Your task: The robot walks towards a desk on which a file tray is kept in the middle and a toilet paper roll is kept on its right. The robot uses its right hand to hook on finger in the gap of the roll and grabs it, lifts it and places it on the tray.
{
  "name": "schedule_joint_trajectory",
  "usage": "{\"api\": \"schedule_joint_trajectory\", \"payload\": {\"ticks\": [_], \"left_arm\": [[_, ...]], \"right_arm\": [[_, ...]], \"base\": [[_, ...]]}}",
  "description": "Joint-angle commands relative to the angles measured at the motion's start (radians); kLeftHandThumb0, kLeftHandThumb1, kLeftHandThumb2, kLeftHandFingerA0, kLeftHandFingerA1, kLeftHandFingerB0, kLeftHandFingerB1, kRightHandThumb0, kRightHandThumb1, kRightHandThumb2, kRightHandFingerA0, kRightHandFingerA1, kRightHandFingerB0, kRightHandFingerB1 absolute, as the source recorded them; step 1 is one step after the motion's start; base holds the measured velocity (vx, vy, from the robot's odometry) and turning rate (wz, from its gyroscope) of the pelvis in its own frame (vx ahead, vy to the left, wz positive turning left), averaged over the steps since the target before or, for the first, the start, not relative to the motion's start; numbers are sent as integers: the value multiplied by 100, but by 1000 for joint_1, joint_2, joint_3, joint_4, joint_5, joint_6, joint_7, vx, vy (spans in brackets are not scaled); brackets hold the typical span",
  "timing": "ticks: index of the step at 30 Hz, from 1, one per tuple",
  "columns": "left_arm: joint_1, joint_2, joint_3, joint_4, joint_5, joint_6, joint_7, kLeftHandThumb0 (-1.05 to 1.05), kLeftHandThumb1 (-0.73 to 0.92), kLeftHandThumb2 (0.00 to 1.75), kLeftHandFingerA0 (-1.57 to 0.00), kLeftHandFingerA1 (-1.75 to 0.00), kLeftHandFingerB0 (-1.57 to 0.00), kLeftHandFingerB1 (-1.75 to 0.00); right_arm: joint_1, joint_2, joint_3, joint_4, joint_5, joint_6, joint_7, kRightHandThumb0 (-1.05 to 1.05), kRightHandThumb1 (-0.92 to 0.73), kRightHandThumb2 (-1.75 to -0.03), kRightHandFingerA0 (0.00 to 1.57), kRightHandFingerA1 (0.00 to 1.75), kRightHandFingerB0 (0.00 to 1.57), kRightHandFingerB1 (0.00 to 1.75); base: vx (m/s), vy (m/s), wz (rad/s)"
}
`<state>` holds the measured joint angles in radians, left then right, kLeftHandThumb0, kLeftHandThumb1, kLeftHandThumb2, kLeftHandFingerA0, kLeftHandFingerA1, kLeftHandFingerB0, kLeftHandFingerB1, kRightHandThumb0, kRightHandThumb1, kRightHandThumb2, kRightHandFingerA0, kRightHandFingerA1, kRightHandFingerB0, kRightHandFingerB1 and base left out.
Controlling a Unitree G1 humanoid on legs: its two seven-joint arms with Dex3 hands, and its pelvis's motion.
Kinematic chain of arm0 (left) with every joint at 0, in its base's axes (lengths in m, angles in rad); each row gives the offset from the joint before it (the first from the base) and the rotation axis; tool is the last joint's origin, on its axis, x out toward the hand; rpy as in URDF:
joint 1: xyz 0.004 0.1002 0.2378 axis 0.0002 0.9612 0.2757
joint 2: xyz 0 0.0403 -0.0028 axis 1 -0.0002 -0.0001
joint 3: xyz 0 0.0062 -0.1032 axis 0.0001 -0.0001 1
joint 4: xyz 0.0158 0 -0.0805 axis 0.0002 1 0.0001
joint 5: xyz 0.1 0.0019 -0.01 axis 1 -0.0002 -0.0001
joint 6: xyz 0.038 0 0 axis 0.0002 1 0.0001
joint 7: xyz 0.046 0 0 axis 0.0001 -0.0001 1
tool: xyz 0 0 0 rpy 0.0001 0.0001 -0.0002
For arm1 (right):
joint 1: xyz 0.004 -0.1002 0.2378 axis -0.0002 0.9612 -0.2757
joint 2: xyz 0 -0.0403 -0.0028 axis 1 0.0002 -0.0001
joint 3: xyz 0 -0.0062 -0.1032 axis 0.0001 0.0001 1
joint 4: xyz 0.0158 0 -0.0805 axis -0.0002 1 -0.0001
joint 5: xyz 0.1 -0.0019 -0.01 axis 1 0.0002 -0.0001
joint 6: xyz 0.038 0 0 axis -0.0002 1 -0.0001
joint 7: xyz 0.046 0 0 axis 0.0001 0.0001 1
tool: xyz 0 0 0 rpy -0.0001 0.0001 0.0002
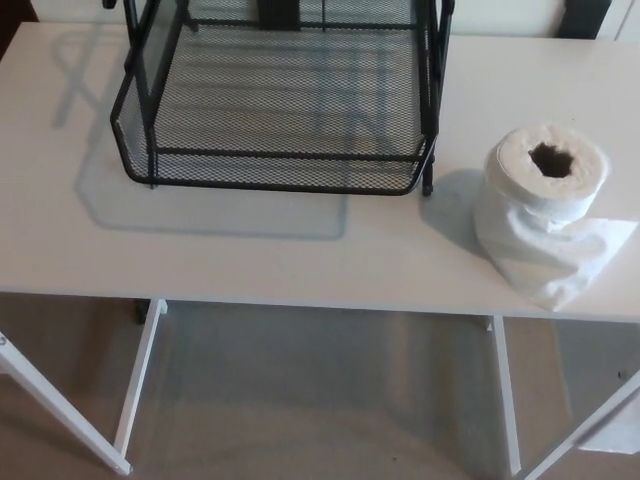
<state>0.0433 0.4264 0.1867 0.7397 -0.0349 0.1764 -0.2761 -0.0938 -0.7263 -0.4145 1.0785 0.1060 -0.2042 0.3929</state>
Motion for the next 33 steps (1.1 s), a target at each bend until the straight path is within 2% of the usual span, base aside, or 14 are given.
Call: {"api": "schedule_joint_trajectory", "payload": {"ticks": [1,4,5,6,7,8,14,20,22,28,29,30,31,33], "left_arm": [[-6,3,13,3,-8,-55,11,-33,66,119,0,-50,0,-50],[-7,5,-1,2,6,-59,15,-33,67,119,0,-50,0,-50],[-15,2,-3,11,9,-60,23,-64,92,79,-16,-43,-11,-39],[-24,1,-3,21,8,-52,27,-62,92,79,-17,-44,-12,-39],[-21,-2,4,16,-3,-47,21,-32,68,120,0,-51,0,-50],[-18,-1,2,14,-1,-50,19,-32,68,120,-1,-51,-1,-50],[9,-4,26,-14,-33,-22,1,-33,66,119,0,-51,0,-50],[13,6,7,7,-9,-49,7,-33,66,119,0,-50,0,-50],[15,9,7,10,-7,-51,10,-33,65,119,0,-50,0,-50],[17,10,16,19,-16,-45,6,-33,65,118,0,-50,0,-50],[22,13,6,8,-3,-43,14,-64,92,78,-16,-41,-13,-37],[24,14,2,3,3,-43,18,-64,92,78,-16,-41,-13,-37],[26,22,4,9,0,-46,9,-33,66,119,0,-50,0,-49],[20,16,17,13,-14,-36,11,-33,65,118,-1,-50,-1,-50]], "right_arm": [[-101,-47,-86,-127,81,-31,-59,-50,-54,-56,38,63,12,30],[-178,-86,-50,-104,1,-101,-125,-65,-42,-77,36,55,13,43],[-254,-110,-19,-178,-28,-96,-130,-84,-45,-80,46,62,17,54],[-283,-115,-5,-236,-27,-60,-119,-79,-49,-56,49,54,21,51],[-297,-127,18,-325,-33,-24,-90,-71,-51,-56,47,50,17,45],[-301,-133,30,-391,-29,0,-65,-66,-41,-77,37,54,13,45],[-281,-142,176,-917,-24,271,68,-61,-42,-75,27,48,10,39],[-334,-160,341,-886,-184,237,142,-61,-46,-76,21,47,8,36],[-372,-169,413,-841,-254,238,162,-57,-59,-58,24,39,10,26],[-430,-180,545,-761,-336,162,186,-54,-42,-73,20,51,7,37],[-436,-182,561,-774,-341,181,196,-48,-55,-57,25,42,13,27],[-439,-185,570,-780,-341,190,199,-48,-55,-57,25,42,13,27],[-441,-168,587,-801,-343,184,197,-59,-43,-76,22,51,8,38],[-448,-164,602,-801,-347,174,190,-59,-43,-76,24,52,8,38]], "base": [[0,0,0],[0,0,0],[0,0,0],[0,0,0],[0,0,0],[0,0,0],[0,0,0],[0,0,0],[0,0,0],[0,0,0],[0,0,0],[0,0,0],[0,0,0],[0,0,0]]}}
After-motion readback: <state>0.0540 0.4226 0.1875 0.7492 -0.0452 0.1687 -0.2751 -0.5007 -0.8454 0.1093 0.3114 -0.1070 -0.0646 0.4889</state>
